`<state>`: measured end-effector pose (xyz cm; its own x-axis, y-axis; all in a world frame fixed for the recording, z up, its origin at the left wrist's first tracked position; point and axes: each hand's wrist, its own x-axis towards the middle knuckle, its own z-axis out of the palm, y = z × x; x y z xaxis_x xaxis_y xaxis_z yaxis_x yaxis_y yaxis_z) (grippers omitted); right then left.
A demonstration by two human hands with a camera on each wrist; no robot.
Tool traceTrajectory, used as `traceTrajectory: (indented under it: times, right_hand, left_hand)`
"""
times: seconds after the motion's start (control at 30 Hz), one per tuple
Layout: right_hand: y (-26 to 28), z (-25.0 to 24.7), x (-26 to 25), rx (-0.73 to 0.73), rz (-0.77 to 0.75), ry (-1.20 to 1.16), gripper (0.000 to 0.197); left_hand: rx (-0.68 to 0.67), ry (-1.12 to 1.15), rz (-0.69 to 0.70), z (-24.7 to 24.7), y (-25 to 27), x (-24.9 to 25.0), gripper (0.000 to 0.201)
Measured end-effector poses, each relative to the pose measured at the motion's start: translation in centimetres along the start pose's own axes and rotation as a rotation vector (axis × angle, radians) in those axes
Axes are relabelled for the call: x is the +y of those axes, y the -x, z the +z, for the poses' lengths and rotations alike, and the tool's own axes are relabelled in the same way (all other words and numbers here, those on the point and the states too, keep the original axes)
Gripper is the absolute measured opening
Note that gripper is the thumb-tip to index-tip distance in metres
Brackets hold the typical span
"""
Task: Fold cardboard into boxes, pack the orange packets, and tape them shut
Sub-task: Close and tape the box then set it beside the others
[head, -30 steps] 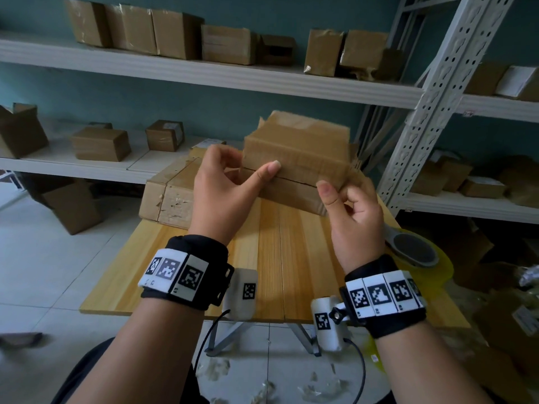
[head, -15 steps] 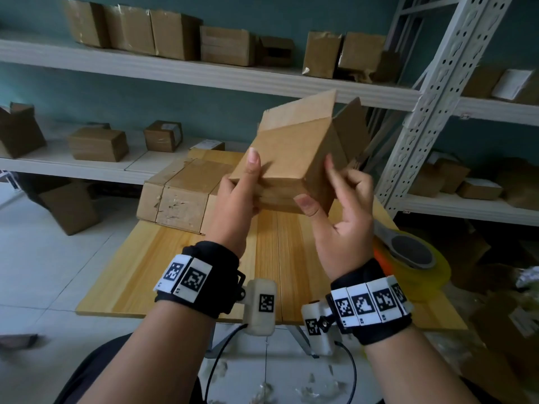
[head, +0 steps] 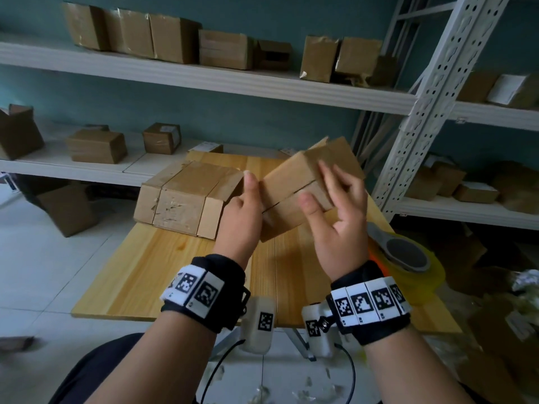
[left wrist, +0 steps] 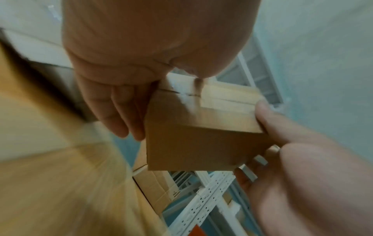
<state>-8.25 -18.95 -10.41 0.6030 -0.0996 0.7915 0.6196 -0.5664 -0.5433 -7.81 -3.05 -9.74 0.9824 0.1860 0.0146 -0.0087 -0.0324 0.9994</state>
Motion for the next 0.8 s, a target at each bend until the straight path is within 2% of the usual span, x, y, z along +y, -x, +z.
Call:
traceTrajectory:
  times: [0.07, 0.13, 0.2, 0.27, 0.4, 0.5, 0.63, 0.73, 0.8]
  right_hand:
    - [-0.1, -0.4, 0.7, 0.043, 0.142, -0.047, 0.054]
    - [-0.5, -1.0, 0.9, 0.127, 0.241, -0.022, 0.043]
    - [-0.7, -1.5, 0.9, 0.172, 0.313, 0.006, 0.039]
    - [-0.7, -1.5, 0.8, 0.104, 0.438, -0.001, 0.035]
    - [-0.5, -1.2, 0.8, 0.005, 0.608, -0.066, 0.044]
    - [-0.6, -1.0, 0.7, -0.025, 0.617, -0.009, 0.054]
    - [-0.4, -0.7, 1.2, 0.126, 0.503, 0.019, 0.043]
    - [-0.5, -0.6, 1.2, 0.181, 0.421, 0.073, 0.034]
    - [-0.4, -0.5, 0.8, 0.189, 0.37, 0.079, 0.03]
  left_hand:
    - [0.042, -0.108, 0.227, 0.1, 0.6, 0.0, 0.067]
    - [0.014, -0.157, 0.437, 0.2, 1.0, 0.0, 0.053]
    - [-0.013, -0.274, 0.584, 0.5, 1.2, -0.1, 0.07]
    - [0.006, -0.374, 0.716, 0.7, 1.7, 0.4, 0.089]
    - [0.08, -0.432, 0.928, 0.6, 1.6, 0.9, 0.091]
    - [0.07, -0.404, 0.964, 0.1, 1.0, 0.6, 0.088]
    - [-0.014, -0.342, 0.898, -0.3, 1.2, 0.7, 0.078]
    - [-0.001, -0.316, 0.758, -0.6, 0.9, 0.2, 0.069]
    - [0.013, -0.293, 0.651, -0.6, 0.7, -0.2, 0.073]
